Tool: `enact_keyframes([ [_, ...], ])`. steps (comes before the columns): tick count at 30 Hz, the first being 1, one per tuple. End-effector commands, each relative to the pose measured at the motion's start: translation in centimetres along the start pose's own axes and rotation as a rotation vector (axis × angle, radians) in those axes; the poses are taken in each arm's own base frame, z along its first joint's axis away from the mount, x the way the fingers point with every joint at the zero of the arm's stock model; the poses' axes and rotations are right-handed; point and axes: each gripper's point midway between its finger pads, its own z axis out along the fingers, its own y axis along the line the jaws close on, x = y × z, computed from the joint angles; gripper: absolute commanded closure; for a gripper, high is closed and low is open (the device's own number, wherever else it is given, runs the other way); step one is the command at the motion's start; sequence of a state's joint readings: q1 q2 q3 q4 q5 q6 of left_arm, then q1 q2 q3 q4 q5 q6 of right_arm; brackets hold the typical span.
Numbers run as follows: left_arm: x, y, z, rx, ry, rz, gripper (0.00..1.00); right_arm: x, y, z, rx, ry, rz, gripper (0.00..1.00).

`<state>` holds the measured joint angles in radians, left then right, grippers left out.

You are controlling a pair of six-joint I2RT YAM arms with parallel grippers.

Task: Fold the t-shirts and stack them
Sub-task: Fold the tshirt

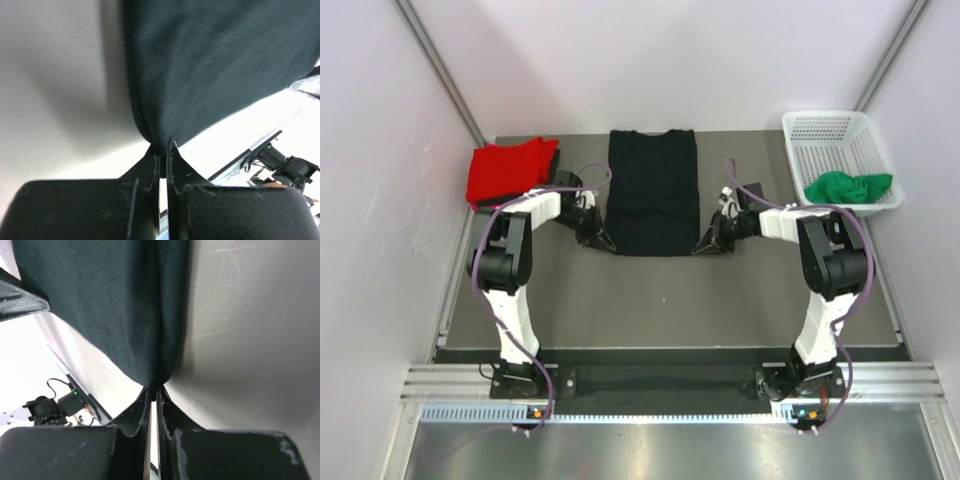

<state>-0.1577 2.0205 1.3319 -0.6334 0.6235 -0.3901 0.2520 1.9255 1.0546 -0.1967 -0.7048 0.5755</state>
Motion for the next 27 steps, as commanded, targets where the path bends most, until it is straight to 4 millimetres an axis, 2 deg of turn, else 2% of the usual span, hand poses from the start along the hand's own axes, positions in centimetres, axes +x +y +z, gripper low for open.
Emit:
enact_keyframes([
  [1,-0.8,-3.8,-4.0,0.045,-0.097,0.131,1.0,-3.2,3.9,-4.1,-0.079,-0.108,-0.104,1.0],
  [2,-0.6,-4.7,-5.2,0.053,-0.118,0.152,1.0,-3.4,4.9,-5.3,-0.099,-0.123,-0.127,1.0],
  [4,-0.5,-5.5,-6.3,0.058,-0.137,0.185,1.0,-3.6,5.1,-6.9,-0.102,-0.132,-0.14,1.0],
  [5,-0.3,-5.9,-6.8,0.055,-0.139,0.198,1.0,-3.5,5.9,-8.0,-0.118,-0.142,-0.158,1.0],
  [7,-0.8,-7.4,-8.3,0.053,-0.183,0.263,1.0,-3.6,6.1,-9.4,-0.118,-0.154,-0.155,1.0],
  [11,-1.0,-9.8,-10.6,0.056,-0.247,0.36,1.0,-3.2,8.3,-12.0,-0.156,-0.184,-0.203,1.0],
  [16,0.3,-10.2,-11.7,0.044,-0.26,0.399,1.0,-2.7,10.8,-14.6,-0.179,-0.232,-0.259,1.0],
  [19,1.1,-10.4,-12.8,0.038,-0.28,0.408,1.0,-2.1,11.4,-15.6,-0.18,-0.249,-0.286,1.0],
  [27,3.0,-10.3,-14.9,0.034,-0.321,0.435,1.0,0.3,11.3,-16.8,-0.165,-0.262,-0.316,1.0],
])
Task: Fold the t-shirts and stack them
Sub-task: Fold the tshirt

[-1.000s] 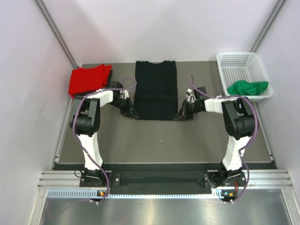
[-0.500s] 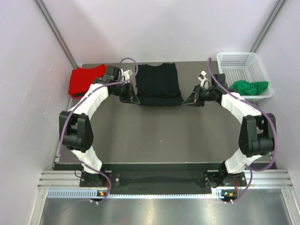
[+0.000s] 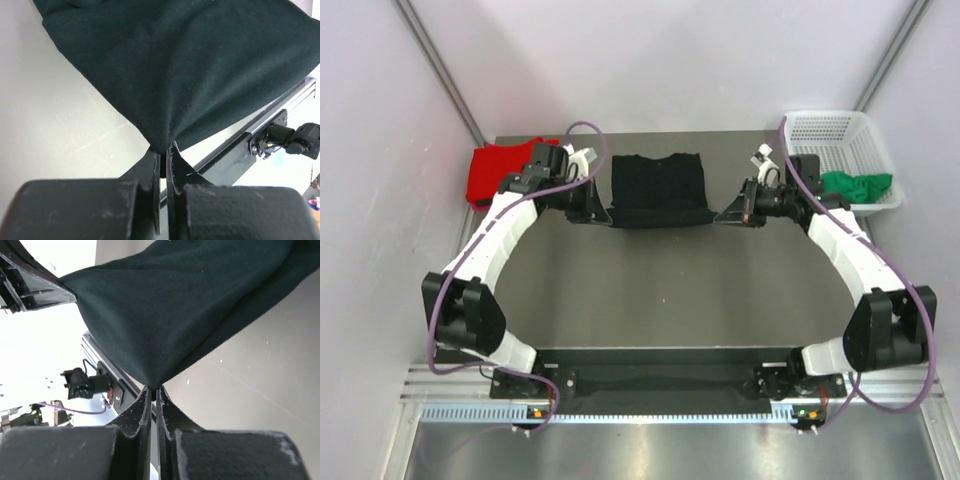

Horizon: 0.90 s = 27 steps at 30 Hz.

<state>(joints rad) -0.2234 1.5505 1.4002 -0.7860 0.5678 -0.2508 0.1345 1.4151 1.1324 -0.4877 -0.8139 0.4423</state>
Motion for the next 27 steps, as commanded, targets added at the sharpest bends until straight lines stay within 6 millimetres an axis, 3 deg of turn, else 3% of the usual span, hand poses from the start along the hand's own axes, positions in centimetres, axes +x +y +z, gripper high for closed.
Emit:
enact_keyframes([
  [1,0.6,0.2,-2.0,-0.034,-0.032,0.035,1.0,0.4,1.0,-1.8,0.003,-0.038,-0.059,1.0],
  [7,1.8,0.5,-3.1,-0.026,-0.042,0.022,1.0,2.9,0.5,-2.4,0.019,-0.033,-0.062,1.0],
  [11,3.0,2.1,-3.3,-0.029,-0.035,-0.04,1.0,4.3,-0.5,-2.4,0.038,-0.021,-0.059,1.0],
  [16,2.9,2.8,-2.1,0.004,-0.038,-0.058,1.0,3.3,-1.6,-1.5,0.051,-0.044,-0.067,1.0],
  [18,2.0,3.1,-1.6,0.006,-0.043,-0.054,1.0,1.9,-1.6,-1.1,0.045,-0.076,-0.082,1.0],
  [21,-1.1,3.5,-0.7,0.006,-0.075,-0.009,1.0,-0.9,-1.8,-0.2,0.041,-0.115,-0.1,1.0],
  [24,-5.4,4.4,0.3,-0.014,-0.117,0.038,1.0,-4.7,-1.7,0.8,0.034,-0.155,-0.136,1.0],
  [25,-7.4,4.7,0.9,-0.017,-0.135,0.053,1.0,-5.6,-2.9,1.8,0.053,-0.145,-0.121,1.0],
  [26,-8.6,5.1,1.3,-0.021,-0.147,0.066,1.0,-7.9,-2.0,1.7,0.047,-0.181,-0.161,1.0],
  [27,-9.6,5.3,1.7,-0.027,-0.156,0.076,1.0,-9.0,-2.1,2.1,0.048,-0.187,-0.171,1.0],
])
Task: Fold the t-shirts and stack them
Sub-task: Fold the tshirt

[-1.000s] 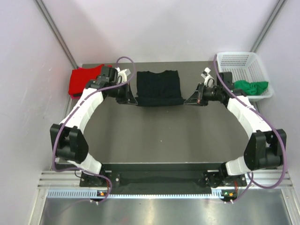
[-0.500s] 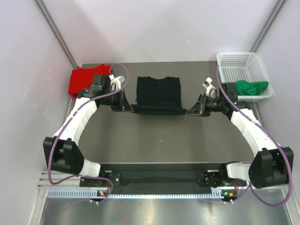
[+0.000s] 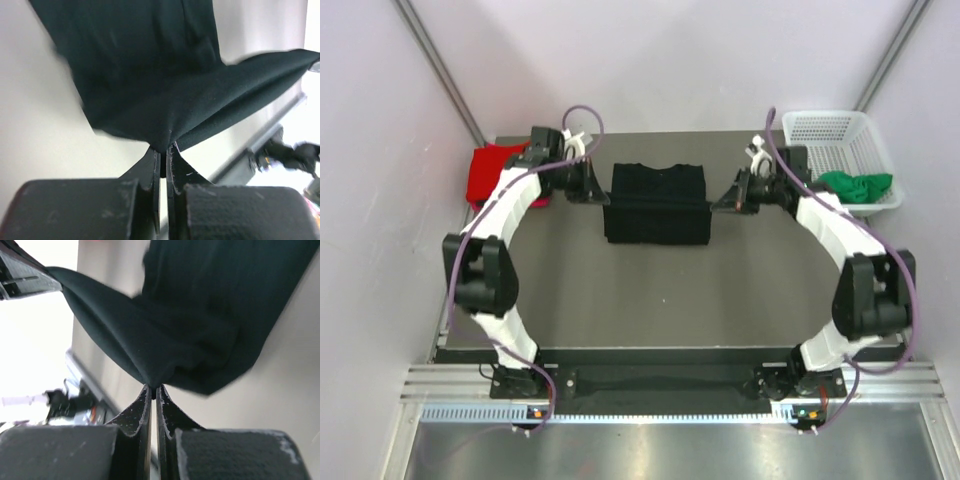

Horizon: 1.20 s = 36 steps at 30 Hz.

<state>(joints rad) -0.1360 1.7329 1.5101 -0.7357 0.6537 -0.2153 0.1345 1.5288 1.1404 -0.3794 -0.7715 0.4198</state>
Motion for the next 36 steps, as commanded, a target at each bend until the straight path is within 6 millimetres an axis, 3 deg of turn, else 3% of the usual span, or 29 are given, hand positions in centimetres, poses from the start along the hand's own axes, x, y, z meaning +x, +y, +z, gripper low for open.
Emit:
enact_keyframes([
  [1,-7.5,2.2,0.5,-0.064,-0.15,0.125,1.0,-8.0,-0.5,0.9,0.024,-0.153,-0.132,1.0],
  [2,-8.3,2.4,0.9,-0.065,-0.156,0.137,1.0,-10.4,0.3,0.9,0.016,-0.188,-0.18,1.0],
  [3,-9.0,2.9,1.5,-0.071,-0.158,0.14,1.0,-11.4,0.1,1.3,0.02,-0.195,-0.192,1.0],
  [4,-10.2,3.7,2.7,-0.071,-0.158,0.143,1.0,-12.0,-1.5,2.8,0.039,-0.178,-0.18,1.0],
  [5,-10.7,4.2,3.4,-0.075,-0.16,0.15,1.0,-14.1,-0.8,2.8,0.034,-0.212,-0.224,1.0],
  [6,-11.5,4.7,4.0,-0.079,-0.17,0.156,1.0,-15.0,-1.3,3.4,0.042,-0.219,-0.231,1.0],
  [7,-12.6,5.9,5.4,-0.097,-0.178,0.157,1.0,-15.4,-3.3,5.1,0.062,-0.202,-0.212,1.0],
  [8,-13.3,6.5,6.2,-0.104,-0.185,0.162,1.0,-17.5,-2.6,5.2,0.055,-0.24,-0.252,1.0],
  [9,-14.2,7.1,6.8,-0.111,-0.202,0.17,1.0,-18.3,-3.1,5.9,0.058,-0.249,-0.258,1.0],
  [11,-16.6,8.9,8.7,-0.154,-0.249,0.194,1.0,-19.6,-6.1,9.1,0.101,-0.246,-0.263,1.0],
  [12,-17.0,9.6,9.4,-0.168,-0.253,0.196,0.97,-20.6,-5.0,8.8,0.09,-0.268,-0.295,1.0],
  [15,-20.1,11.9,10.5,-0.285,-0.345,0.232,0.35,-22.5,-7.0,10.5,0.182,-0.304,-0.335,0.61],
  [16,-21.2,11.8,10.1,-0.299,-0.377,0.25,0.32,-23.3,-7.5,10.1,0.239,-0.337,-0.349,0.46],
  [18,-22.0,11.6,9.0,-0.322,-0.406,0.245,0.3,-24.0,-6.6,9.3,0.244,-0.36,-0.368,0.44],
  [19,-22.3,10.7,7.6,-0.316,-0.421,0.248,0.3,-24.2,-5.0,8.4,0.22,-0.368,-0.4,0.44],
  [21,-21.5,10.0,6.5,-0.274,-0.405,0.212,0.29,-23.8,-3.1,7.0,0.2,-0.358,-0.446,0.44],
  [23,-19.7,10.2,5.6,-0.218,-0.365,0.128,0.29,-21.1,-3.3,7.5,0.199,-0.277,-0.454,0.44],
  [24,-18.7,9.1,5.6,-0.13,-0.331,0.105,0.29,-20.2,-2.7,7.2,0.191,-0.256,-0.464,0.44],
  [25,-16.9,10.3,6.3,-0.116,-0.284,0.046,0.26,-18.1,-4.0,7.9,0.202,-0.2,-0.448,0.45],
  [28,-14.0,10.9,7.5,-0.042,-0.215,-0.067,0.26,-14.5,-4.5,8.7,0.168,-0.12,-0.395,0.45],
  [31,-12.0,11.2,9.1,0.013,-0.157,-0.121,0.25,-12.3,-4.7,9.9,0.1,-0.06,-0.36,0.46],
  [36,-9.2,11.6,11.4,0.086,-0.075,-0.158,0.21,-11.6,-6.3,12.5,0.046,-0.028,-0.307,0.46],
])
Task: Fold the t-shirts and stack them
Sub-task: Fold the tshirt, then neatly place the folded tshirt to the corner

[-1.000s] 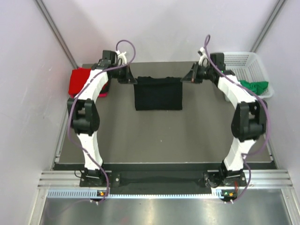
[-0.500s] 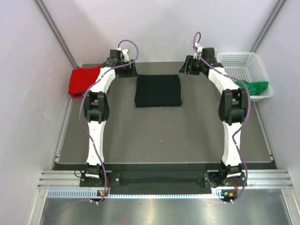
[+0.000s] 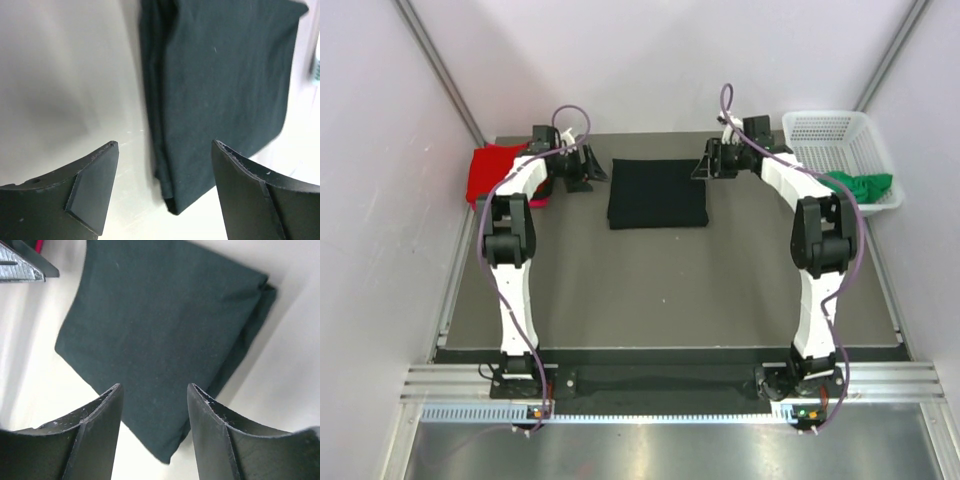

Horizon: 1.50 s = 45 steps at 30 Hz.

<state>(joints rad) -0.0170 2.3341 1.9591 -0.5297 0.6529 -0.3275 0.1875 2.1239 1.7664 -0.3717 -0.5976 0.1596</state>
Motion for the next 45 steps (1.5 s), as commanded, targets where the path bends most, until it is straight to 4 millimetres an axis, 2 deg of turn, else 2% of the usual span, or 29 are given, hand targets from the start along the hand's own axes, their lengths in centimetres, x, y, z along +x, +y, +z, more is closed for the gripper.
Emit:
enact_keyframes([
  [1,1.8,-1.6,1.6,0.131,0.061,-0.021,0.21,0.1,0.5,1.8,-0.086,0.001,0.014,0.46],
  [3,2.6,-1.2,2.3,0.137,0.081,-0.029,0.21,0.2,-0.3,2.8,-0.068,0.001,0.037,0.46],
  [5,3.0,-1.1,2.6,0.151,0.096,-0.042,0.21,-0.3,0.0,3.2,-0.075,-0.008,0.03,0.46],
  [11,4.5,0.2,4.1,0.133,0.136,-0.065,0.21,0.1,0.5,4.3,-0.095,0.002,0.02,0.45],
  [19,6.2,1.0,5.7,0.112,0.186,-0.043,0.22,2.9,-2.4,5.6,0.013,0.065,-0.01,0.42],
  [24,7.9,0.2,6.9,0.138,0.231,-0.048,0.26,3.3,-2.9,6.1,0.023,0.073,-0.007,0.38],
  [31,8.5,-1.3,8.1,0.204,0.245,-0.083,0.29,3.8,-2.9,6.9,0.061,0.087,-0.032,0.33],
  [40,9.0,-1.8,9.3,0.234,0.259,-0.085,0.4,4.6,-3.1,6.9,0.08,0.105,-0.028,0.3],
  [45,8.9,-1.8,9.6,0.233,0.257,-0.072,0.53,4.8,-3.2,6.9,0.08,0.108,-0.024,0.3],
])
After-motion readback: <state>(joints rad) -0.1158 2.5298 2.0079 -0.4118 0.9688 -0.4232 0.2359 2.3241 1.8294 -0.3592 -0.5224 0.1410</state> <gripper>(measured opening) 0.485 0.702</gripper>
